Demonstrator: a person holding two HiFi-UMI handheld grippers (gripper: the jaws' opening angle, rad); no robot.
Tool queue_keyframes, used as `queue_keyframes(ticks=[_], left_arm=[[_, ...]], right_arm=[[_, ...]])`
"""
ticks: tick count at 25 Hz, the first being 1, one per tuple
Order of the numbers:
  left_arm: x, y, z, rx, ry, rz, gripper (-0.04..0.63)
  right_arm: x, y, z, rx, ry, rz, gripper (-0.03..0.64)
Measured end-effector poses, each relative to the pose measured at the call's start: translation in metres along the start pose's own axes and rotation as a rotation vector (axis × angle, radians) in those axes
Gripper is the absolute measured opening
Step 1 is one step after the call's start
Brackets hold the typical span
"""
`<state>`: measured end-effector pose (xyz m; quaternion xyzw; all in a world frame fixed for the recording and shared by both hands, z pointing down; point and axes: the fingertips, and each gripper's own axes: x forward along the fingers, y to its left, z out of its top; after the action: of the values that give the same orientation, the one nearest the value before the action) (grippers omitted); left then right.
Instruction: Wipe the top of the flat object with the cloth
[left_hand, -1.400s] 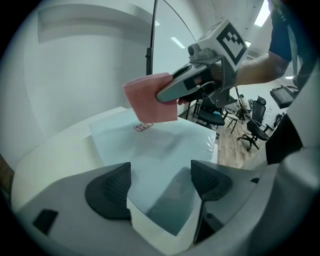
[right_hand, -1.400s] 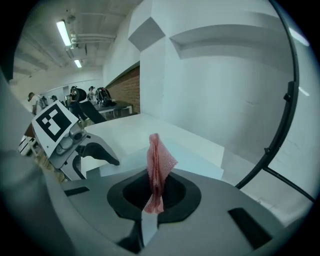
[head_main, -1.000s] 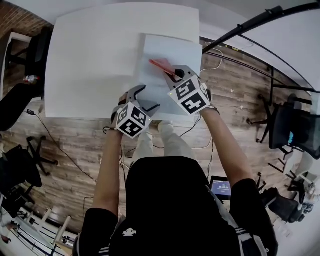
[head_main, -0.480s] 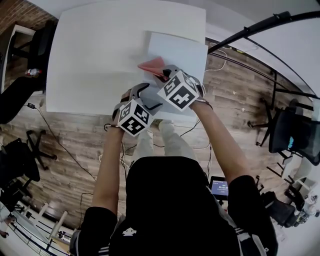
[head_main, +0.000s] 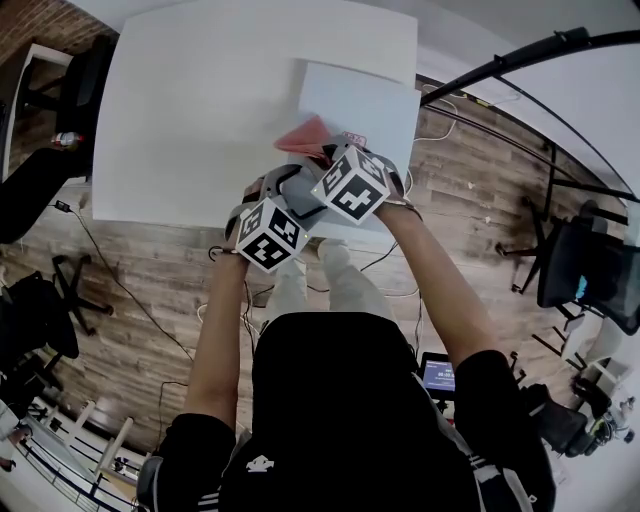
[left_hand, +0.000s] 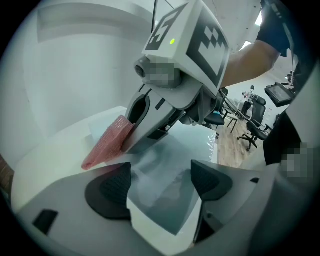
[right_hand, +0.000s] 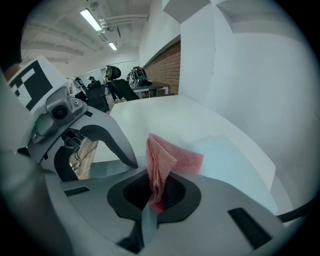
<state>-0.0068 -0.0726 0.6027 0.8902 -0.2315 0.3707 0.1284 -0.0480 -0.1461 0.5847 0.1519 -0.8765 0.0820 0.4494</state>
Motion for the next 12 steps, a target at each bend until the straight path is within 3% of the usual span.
queue_keyframes(ticks=[12], left_arm=[[-0.002,0.0,-0.002,-0.002,0.0,-0.01,0.37]], right_arm=[[-0.011,-0.008,-0.017,0.028,0.018,-0.02,0.043]])
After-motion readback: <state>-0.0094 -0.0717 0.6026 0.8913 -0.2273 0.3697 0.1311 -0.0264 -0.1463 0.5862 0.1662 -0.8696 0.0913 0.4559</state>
